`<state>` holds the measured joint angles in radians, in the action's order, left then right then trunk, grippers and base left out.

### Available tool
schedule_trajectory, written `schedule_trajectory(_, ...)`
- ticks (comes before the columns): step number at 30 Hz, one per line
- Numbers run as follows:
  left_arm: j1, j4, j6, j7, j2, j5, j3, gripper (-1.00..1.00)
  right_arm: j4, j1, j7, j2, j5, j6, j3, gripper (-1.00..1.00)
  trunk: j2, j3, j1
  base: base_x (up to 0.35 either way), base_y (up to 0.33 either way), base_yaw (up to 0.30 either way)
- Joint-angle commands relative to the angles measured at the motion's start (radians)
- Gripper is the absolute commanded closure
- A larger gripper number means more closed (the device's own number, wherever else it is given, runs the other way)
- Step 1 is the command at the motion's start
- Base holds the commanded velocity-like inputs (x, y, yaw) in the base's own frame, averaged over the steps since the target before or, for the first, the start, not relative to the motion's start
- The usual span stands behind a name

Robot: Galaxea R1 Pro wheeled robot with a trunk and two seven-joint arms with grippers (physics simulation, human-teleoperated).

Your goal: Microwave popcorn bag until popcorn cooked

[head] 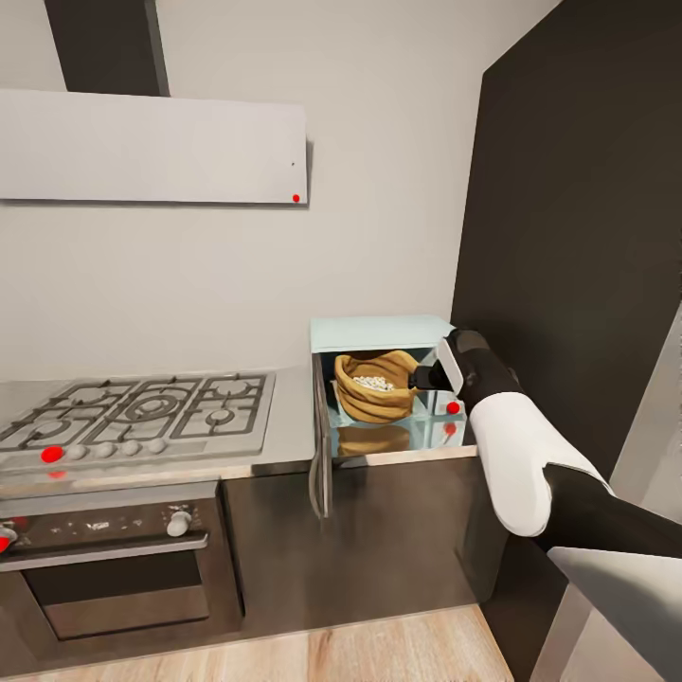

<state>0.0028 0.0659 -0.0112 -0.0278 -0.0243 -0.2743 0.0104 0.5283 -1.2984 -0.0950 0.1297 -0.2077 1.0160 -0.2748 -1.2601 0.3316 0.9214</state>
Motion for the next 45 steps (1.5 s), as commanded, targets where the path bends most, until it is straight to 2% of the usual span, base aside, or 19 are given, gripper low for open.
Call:
schedule_trajectory(1,0.0,0.001,-0.001,-0.003,0.0,-0.003,0.0,-1.0,-0.004,-0.001,-0.002,-0.004,-0.004,0.002,-0.008,-1.0,-0.001,0.001,0.0,-0.006,0.0,0.0)
schedule_trajectory(3,0.0,0.001,-0.001,-0.003,0.0,-0.003,0.0,-1.0,-0.013,0.02,-0.003,-0.022,-0.004,-0.015,-0.007,-1.0,-0.001,0.001,0.0,-0.002,0.0,0.0)
schedule_trajectory(5,0.0,0.001,-0.001,-0.003,-0.001,-0.002,0.0,-1.0,-0.015,0.085,-0.001,-0.027,-0.004,-0.081,-0.006,-1.0,-0.001,0.001,0.0,0.0,0.0,0.0)
schedule_trajectory(8,0.0,0.002,-0.002,-0.003,-0.002,0.003,-0.001,-1.0,-0.016,0.221,0.044,-0.021,-0.004,-0.287,-0.002,-1.0,-0.001,0.001,0.0,0.0,0.0,0.0)
schedule_trajectory(9,0.0,0.002,-0.001,-0.003,-0.002,0.003,-0.002,-1.0,-0.016,0.241,0.063,-0.02,-0.004,-0.341,0.005,-1.0,-0.001,0.001,0.0,0.0,0.0,0.0)
schedule_trajectory(10,0.0,0.001,-0.002,-0.003,-0.002,0.004,-0.002,-1.0,-0.018,0.264,0.105,-0.019,-0.003,-0.433,0.019,-1.0,-0.001,0.001,0.0,0.0,0.0,0.0)
schedule_trajectory(11,0.0,0.002,-0.002,-0.003,-0.002,0.005,-0.003,-1.0,-0.02,0.273,0.145,-0.019,-0.003,-0.503,0.025,-1.0,-0.001,0.001,0.0,0.0,0.0,0.0)
schedule_trajectory(13,0.0,0.002,-0.002,-0.003,-0.002,0.006,-0.003,-1.0,-0.019,0.282,0.168,-0.018,-0.001,-0.575,0.028,-1.0,-0.001,0.001,0.0,0.0,0.0,0.0)
schedule_trajectory(14,0.0,0.002,-0.003,-0.003,-0.002,0.006,-0.003,-1.0,-0.018,0.299,0.179,-0.017,0.002,-0.676,0.03,-1.0,-0.001,0.001,0.0,0.0,0.0,0.0)
schedule_trajectory(17,0.0,0.002,-0.003,-0.003,-0.002,0.006,-0.003,-1.0,-0.017,0.331,0.199,0.001,-0.002,-0.864,0.031,-1.0,-0.001,0.001,0.0,0.0,0.0,0.0)
schedule_trajectory(21,0.0,0.002,-0.003,-0.003,-0.002,0.006,-0.003,-1.0,-0.02,0.337,0.289,0.01,-0.002,-0.906,0.031,-1.0,-0.001,0.001,0.0,0.0,0.0,0.0)
schedule_trajectory(23,0.0,0.002,-0.002,-0.003,-0.002,0.003,-0.002,-1.0,-0.022,0.339,0.306,0.01,-0.002,-0.911,0.031,-1.0,-0.001,0.001,0.0,0.0,0.0,0.0)
schedule_trajectory(25,0.0,0.002,-0.001,-0.003,-0.003,0.0,-0.001,-1.0,-0.043,0.339,0.309,0.008,-0.002,-0.931,0.03,-1.0,-0.001,0.001,0.0,0.0,0.0,0.0)
schedule_trajectory(28,0.0,0.001,-0.001,-0.003,-0.001,0.0,-0.004,-1.0,-0.108,0.34,0.311,0.001,-0.007,-1.03,0.03,-1.0,-0.001,0.001,0.0,0.112,0.0,0.0)
schedule_trajectory(30,0.0,0.0,-0.001,-0.003,0.0,0.002,-0.006,-1.0,-0.124,0.34,0.311,0.0,-0.006,-1.062,0.03,-1.0,-0.001,0.001,0.0,0.269,0.0,0.0)
schedule_trajectory(38,0.0,0.0,-0.001,-0.003,0.0,0.001,-0.006,-1.0,-0.161,0.34,0.312,0.0,-0.007,-1.105,0.031,-1.0,-0.001,0.001,0.0,0.316,0.0,0.0)
schedule_trajectory(45,0.0,0.001,-0.001,-0.003,0.0,0.001,-0.006,-1.0,-0.162,0.34,0.313,0.008,-0.003,-1.11,0.031,-1.0,-0.001,0.001,0.0,0.321,0.0,0.0)
